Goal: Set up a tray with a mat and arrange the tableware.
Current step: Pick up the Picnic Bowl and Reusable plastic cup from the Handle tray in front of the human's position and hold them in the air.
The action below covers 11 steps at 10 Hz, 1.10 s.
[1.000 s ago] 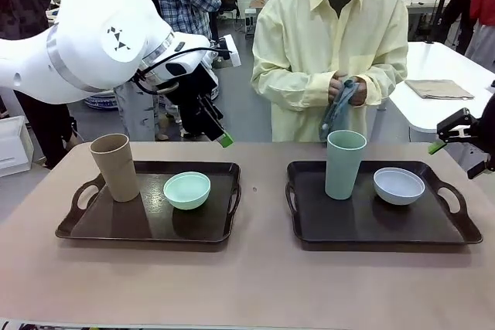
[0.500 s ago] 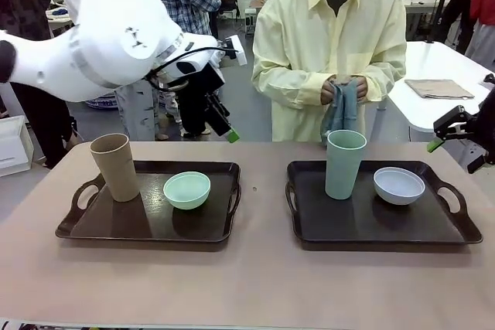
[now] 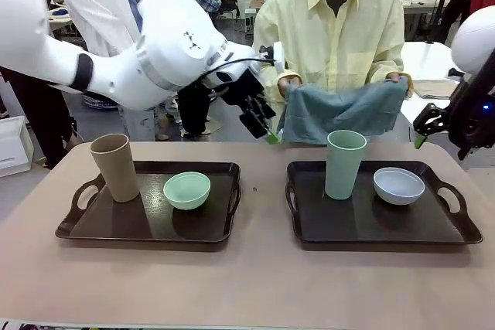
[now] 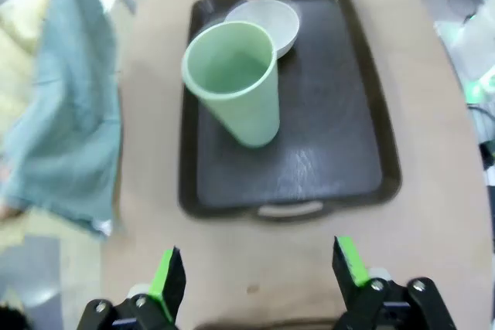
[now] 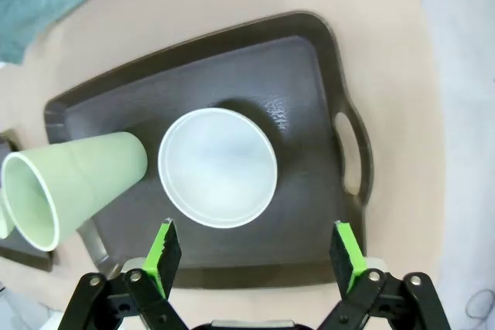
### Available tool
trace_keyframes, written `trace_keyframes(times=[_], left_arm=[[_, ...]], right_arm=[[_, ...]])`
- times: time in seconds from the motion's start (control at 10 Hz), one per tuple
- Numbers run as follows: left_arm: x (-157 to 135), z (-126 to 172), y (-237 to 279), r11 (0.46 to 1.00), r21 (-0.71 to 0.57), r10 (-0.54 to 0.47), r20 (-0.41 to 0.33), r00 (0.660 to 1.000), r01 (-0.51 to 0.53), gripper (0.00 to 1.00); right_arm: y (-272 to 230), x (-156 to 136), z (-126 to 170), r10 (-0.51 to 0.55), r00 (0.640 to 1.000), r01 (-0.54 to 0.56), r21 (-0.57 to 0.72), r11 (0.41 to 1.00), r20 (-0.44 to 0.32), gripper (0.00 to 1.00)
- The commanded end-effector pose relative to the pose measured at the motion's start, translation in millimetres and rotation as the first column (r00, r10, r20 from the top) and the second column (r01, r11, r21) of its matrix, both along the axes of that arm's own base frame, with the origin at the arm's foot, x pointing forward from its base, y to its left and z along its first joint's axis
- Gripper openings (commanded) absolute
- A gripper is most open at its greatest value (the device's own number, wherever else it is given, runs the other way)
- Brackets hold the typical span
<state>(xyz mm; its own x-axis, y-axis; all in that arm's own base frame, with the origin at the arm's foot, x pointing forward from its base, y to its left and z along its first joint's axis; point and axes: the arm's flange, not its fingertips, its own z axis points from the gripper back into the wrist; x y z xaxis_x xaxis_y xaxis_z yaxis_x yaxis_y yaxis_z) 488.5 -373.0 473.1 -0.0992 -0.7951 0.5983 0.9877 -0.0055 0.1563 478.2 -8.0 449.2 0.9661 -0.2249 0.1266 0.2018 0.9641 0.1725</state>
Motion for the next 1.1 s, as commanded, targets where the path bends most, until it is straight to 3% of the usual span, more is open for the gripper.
trace_keyframes(times=[0.0, 0.1, 0.4, 0.6, 0.8, 1.0], left_arm=[[18, -25, -15, 0.989, -0.098, -0.113, -0.020, 0.993, 0.110, 1.00], [29, -39, -29, 0.981, -0.117, -0.153, 0.001, 0.988, 0.152, 1.00], [50, -72, -46, 0.982, -0.156, -0.116, -0.038, 0.993, 0.109, 1.00], [62, -93, -46, 0.978, -0.207, -0.058, -0.129, 0.990, 0.030, 1.00], [56, -103, -46, 0.970, -0.243, -0.078, -0.207, 0.975, 0.026, 1.00], [46, -103, -49, 0.963, -0.262, -0.117, -0.219, 0.969, 0.057, 1.00]], right_arm=[[12, 12, -6, -0.023, 1.000, 0.023, -0.023, 0.999, -0.010, 1.00], [15, 16, -10, -0.016, 1.000, 0.016, -0.022, 1.000, -0.014, 1.00], [23, 14, -21, -0.006, 0.999, 0.005, -0.004, 1.000, -0.031, 1.00], [25, 15, -25, 0.002, 0.999, -0.002, 0.005, 1.000, -0.037, 1.00], [27, 20, -31, 0.012, 0.999, -0.011, 0.024, 1.000, -0.040, 1.00], [27, 23, -33, 0.012, 0.999, -0.011, 0.033, 0.999, -0.043, 1.00]])
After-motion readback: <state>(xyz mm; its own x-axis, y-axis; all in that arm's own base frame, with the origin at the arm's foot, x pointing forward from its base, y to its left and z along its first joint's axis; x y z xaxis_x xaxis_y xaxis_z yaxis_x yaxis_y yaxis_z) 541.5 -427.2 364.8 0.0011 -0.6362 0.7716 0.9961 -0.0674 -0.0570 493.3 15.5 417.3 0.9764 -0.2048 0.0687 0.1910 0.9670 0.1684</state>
